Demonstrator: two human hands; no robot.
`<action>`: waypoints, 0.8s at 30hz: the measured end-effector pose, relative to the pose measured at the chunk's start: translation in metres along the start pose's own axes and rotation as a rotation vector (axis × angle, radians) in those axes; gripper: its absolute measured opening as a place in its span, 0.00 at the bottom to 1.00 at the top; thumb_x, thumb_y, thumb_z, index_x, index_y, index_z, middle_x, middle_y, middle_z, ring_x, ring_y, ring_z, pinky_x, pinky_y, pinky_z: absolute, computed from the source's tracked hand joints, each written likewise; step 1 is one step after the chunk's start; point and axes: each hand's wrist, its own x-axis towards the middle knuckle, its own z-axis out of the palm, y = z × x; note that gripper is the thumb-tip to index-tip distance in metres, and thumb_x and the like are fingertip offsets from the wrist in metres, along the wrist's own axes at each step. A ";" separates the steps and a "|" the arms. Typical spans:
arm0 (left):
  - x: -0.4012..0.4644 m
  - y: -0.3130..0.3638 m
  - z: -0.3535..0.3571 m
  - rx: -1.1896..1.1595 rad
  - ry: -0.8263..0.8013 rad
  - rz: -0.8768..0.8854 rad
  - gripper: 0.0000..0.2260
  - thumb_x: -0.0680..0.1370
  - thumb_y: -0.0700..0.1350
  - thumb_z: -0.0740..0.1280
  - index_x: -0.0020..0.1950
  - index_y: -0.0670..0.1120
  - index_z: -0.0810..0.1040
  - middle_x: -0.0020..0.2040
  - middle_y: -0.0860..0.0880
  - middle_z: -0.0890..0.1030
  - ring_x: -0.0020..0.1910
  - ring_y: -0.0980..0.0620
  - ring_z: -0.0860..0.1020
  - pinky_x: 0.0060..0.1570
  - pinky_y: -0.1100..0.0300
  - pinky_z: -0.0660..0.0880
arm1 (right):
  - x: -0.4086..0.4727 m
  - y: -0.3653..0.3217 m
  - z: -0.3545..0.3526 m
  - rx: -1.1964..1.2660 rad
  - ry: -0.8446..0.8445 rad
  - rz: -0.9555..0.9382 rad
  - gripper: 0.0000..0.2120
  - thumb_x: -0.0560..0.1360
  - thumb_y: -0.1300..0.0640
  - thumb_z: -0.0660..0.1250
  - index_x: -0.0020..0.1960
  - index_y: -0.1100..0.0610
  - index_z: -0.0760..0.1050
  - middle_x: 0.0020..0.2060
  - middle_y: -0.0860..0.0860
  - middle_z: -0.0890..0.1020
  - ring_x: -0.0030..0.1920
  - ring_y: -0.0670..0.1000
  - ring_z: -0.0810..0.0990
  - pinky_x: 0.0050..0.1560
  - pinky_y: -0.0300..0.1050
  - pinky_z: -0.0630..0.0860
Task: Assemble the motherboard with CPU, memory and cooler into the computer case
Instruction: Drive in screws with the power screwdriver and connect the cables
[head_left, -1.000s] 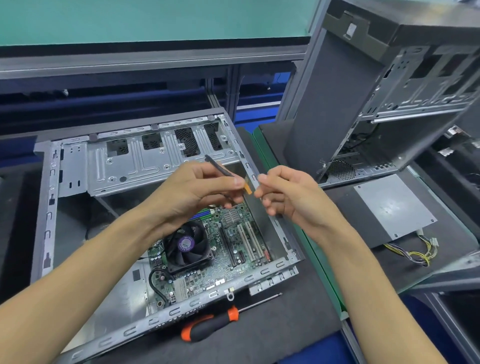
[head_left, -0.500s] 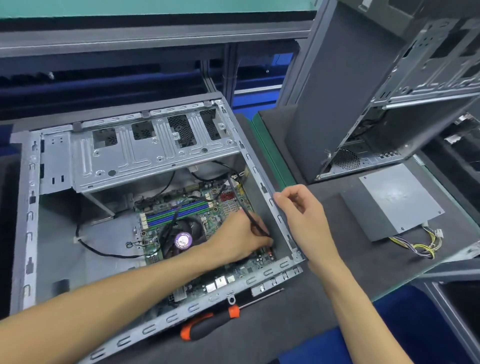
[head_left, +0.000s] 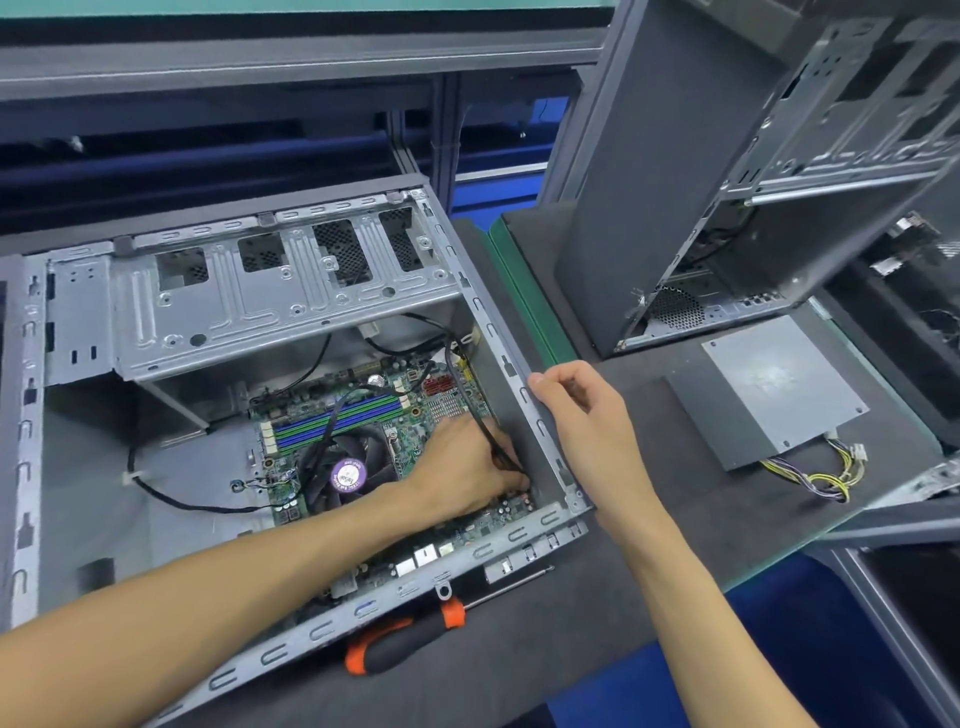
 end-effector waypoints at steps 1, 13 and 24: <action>0.001 -0.001 0.000 -0.018 -0.016 -0.014 0.09 0.67 0.54 0.79 0.41 0.51 0.86 0.38 0.58 0.83 0.39 0.59 0.79 0.43 0.60 0.73 | 0.000 0.000 0.000 0.003 0.002 -0.002 0.07 0.79 0.54 0.69 0.45 0.55 0.77 0.40 0.49 0.81 0.41 0.44 0.77 0.42 0.29 0.72; -0.001 -0.002 0.004 -0.087 -0.067 -0.077 0.08 0.67 0.54 0.79 0.39 0.53 0.84 0.37 0.59 0.82 0.36 0.64 0.77 0.34 0.67 0.70 | -0.001 0.000 0.000 0.012 0.001 -0.005 0.07 0.79 0.54 0.69 0.45 0.56 0.77 0.41 0.50 0.82 0.41 0.42 0.77 0.42 0.28 0.72; -0.015 0.011 0.005 0.163 0.038 0.106 0.08 0.70 0.54 0.74 0.43 0.51 0.83 0.45 0.54 0.81 0.45 0.51 0.79 0.48 0.55 0.76 | -0.002 -0.003 0.001 0.003 0.002 0.018 0.07 0.79 0.53 0.69 0.45 0.55 0.78 0.40 0.47 0.83 0.41 0.41 0.78 0.42 0.27 0.72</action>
